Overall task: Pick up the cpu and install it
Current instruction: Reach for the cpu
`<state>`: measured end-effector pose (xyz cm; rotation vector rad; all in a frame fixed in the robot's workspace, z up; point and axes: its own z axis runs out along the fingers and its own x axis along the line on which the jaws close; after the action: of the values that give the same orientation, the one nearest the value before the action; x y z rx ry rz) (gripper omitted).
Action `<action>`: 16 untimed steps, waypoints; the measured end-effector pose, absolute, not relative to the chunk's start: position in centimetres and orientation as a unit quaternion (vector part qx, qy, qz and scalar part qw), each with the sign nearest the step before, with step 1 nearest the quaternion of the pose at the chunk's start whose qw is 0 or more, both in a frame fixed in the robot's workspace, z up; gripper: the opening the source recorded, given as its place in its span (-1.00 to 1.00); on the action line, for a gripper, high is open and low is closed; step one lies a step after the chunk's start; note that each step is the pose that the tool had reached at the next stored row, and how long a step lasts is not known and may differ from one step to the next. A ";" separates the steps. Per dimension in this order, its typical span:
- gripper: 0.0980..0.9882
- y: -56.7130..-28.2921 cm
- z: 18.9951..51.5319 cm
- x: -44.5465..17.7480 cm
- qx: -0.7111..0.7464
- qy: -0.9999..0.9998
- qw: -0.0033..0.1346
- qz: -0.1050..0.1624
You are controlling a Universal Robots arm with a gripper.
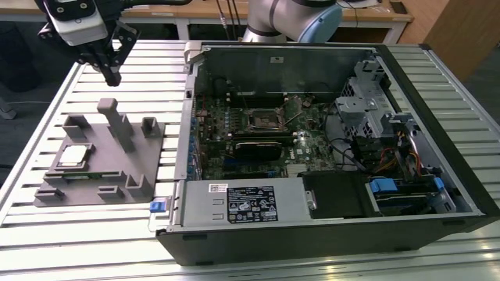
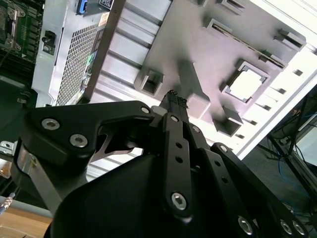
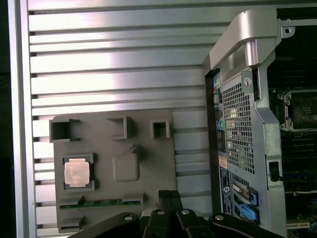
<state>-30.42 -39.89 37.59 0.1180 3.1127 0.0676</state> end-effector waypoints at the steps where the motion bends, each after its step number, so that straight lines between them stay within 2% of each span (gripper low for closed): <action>1: -0.96 -39.9 37.6 -30.5 0.038 0.999 0.013 0.022; 16: -0.96 -39.9 37.5 -31.6 0.038 0.999 0.013 0.022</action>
<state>-31.55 -39.89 37.46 0.1180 3.1127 0.0676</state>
